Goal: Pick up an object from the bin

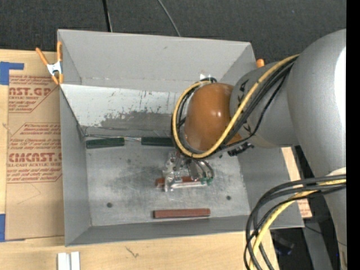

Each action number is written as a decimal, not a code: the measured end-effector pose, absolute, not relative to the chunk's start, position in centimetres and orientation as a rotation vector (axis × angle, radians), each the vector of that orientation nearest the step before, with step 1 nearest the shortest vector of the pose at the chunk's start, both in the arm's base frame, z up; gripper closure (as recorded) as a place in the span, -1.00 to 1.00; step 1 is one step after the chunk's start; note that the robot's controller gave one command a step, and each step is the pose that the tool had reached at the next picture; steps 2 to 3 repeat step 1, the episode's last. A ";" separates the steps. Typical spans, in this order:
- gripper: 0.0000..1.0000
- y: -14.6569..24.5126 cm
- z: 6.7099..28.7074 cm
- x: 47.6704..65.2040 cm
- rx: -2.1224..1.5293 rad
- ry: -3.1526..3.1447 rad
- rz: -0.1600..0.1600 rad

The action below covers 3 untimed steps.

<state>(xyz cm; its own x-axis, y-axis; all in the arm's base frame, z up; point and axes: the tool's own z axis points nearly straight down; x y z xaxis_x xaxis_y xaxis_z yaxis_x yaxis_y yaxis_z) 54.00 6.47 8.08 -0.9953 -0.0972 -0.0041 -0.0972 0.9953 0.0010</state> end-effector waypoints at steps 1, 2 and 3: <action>1.00 6.8 27.4 52.5 -0.240 3.127 -0.001; 1.00 6.8 27.4 52.5 -0.240 3.127 -0.001; 1.00 6.8 27.4 52.5 -0.240 3.127 -0.001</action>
Offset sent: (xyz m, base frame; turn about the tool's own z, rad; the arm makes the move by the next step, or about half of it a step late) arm 0.0000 0.0000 0.0000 0.0000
